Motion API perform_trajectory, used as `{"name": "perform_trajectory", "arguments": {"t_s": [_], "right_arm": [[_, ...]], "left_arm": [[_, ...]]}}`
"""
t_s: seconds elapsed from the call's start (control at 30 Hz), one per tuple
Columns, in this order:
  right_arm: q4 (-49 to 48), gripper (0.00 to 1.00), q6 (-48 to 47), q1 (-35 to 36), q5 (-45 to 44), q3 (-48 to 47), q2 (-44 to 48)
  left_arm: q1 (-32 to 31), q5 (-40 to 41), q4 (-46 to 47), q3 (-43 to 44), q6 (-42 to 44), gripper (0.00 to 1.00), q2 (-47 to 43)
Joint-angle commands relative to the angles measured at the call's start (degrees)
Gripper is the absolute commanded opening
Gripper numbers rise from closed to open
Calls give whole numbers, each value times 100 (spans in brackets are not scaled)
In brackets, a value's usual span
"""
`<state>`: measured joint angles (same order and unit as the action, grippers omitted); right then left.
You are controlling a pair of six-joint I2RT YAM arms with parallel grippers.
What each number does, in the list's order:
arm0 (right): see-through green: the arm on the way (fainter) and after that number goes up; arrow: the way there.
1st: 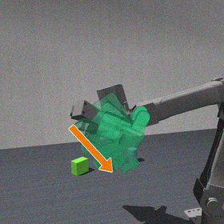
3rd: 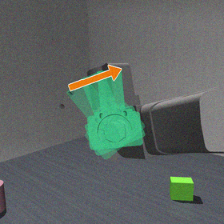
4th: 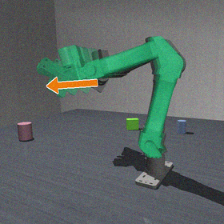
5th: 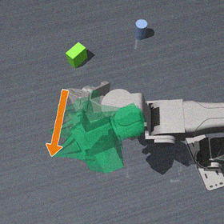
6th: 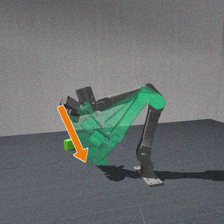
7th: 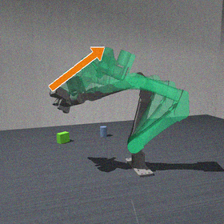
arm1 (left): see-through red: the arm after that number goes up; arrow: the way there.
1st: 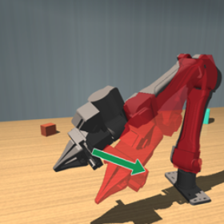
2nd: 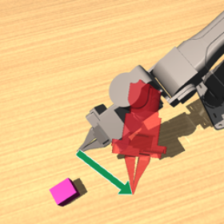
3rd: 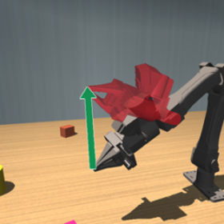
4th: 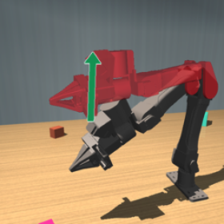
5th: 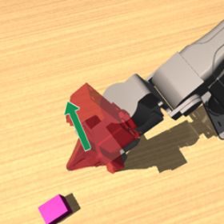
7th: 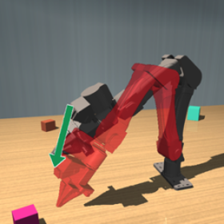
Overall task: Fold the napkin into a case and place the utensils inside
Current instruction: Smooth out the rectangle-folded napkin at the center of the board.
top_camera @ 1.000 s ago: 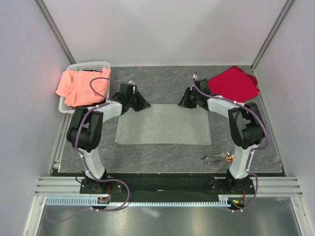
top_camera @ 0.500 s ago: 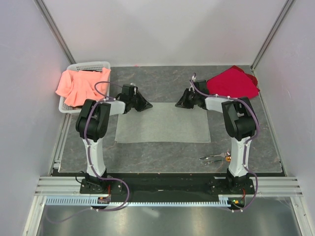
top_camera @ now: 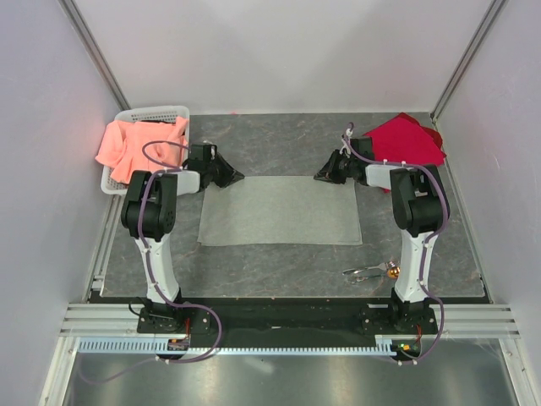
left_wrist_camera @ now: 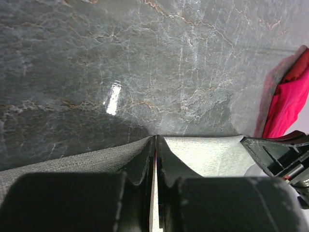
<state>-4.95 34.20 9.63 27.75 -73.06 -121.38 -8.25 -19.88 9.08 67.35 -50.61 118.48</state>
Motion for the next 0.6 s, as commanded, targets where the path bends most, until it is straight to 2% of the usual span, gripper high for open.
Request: {"name": "perform_trajectory", "arguments": {"t_s": [0.0,0.23,0.57], "right_arm": [[82,14,-369,-110,-68,-42,-237],[319,15,-449,-295,-138,-95,-105],[1057,16,-862,-567,-708,-209,167]], "left_arm": [[131,388,-432,137,419,8,-123],[148,1134,-1163,366,728,8,-360],[192,1320,-1348,480,1141,8,-404]]}}
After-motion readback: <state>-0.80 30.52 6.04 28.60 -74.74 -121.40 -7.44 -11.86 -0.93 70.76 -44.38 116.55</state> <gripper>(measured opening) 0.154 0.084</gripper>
